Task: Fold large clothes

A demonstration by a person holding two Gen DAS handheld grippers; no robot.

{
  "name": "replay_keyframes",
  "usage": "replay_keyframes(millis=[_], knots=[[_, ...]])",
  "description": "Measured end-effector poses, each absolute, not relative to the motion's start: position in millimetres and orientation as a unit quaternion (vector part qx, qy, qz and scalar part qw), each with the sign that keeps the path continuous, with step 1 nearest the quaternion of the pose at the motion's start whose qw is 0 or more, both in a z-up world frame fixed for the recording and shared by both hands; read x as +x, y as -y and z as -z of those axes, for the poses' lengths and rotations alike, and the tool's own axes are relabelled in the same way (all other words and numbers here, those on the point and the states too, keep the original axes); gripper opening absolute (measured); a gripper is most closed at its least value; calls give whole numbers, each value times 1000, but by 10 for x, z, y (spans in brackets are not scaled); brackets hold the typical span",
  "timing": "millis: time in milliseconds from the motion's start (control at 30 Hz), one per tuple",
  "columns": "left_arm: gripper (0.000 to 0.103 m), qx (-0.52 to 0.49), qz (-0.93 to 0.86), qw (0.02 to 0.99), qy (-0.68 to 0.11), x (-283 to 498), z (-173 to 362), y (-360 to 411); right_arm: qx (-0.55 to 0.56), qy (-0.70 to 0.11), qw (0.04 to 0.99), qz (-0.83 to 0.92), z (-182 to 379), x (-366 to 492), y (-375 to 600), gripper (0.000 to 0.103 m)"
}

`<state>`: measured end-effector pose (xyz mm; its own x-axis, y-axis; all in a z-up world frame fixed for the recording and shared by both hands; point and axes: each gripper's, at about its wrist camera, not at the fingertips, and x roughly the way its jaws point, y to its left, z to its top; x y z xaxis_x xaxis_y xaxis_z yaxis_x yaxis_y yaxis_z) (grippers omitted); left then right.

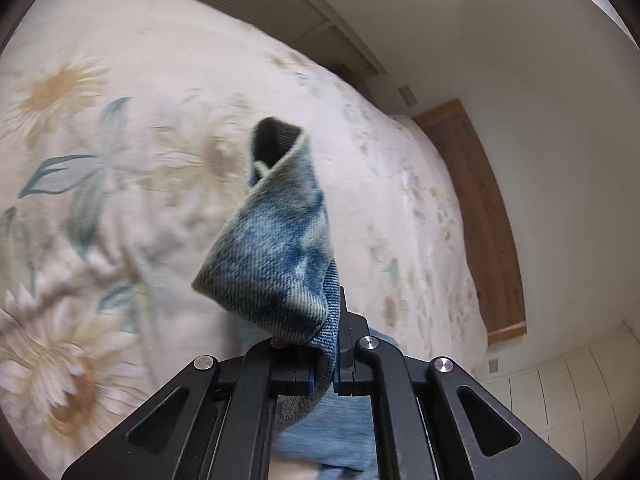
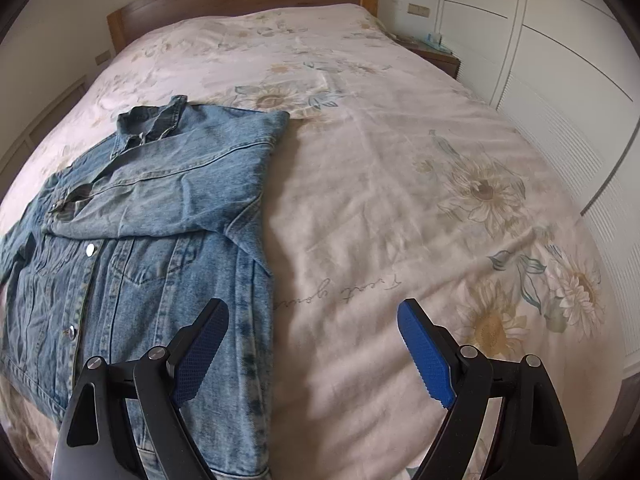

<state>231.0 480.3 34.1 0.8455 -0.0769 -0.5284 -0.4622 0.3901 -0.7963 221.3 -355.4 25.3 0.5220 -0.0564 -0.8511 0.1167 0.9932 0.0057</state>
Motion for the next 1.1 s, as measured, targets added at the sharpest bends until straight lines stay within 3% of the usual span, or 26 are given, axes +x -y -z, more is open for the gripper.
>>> replay_keyframes(millis=[267,633,900,1100], knots=[[3,-493,-32,829,-263,2929,-890,-3848,59,-482,872,57,-178,2080,3880,87],[3,-406,95,854,-310,3896,-1144,-1966,81,-476,872,82,-122,1844,4441,87],[3,-358,169,848,-351,4243,-973,-748,99,-476,868,105,-60,1656,4804,87],[3,-320,194,834,-405,4300,-511,-110,107,-481,862,118,14,1573,4952,87]])
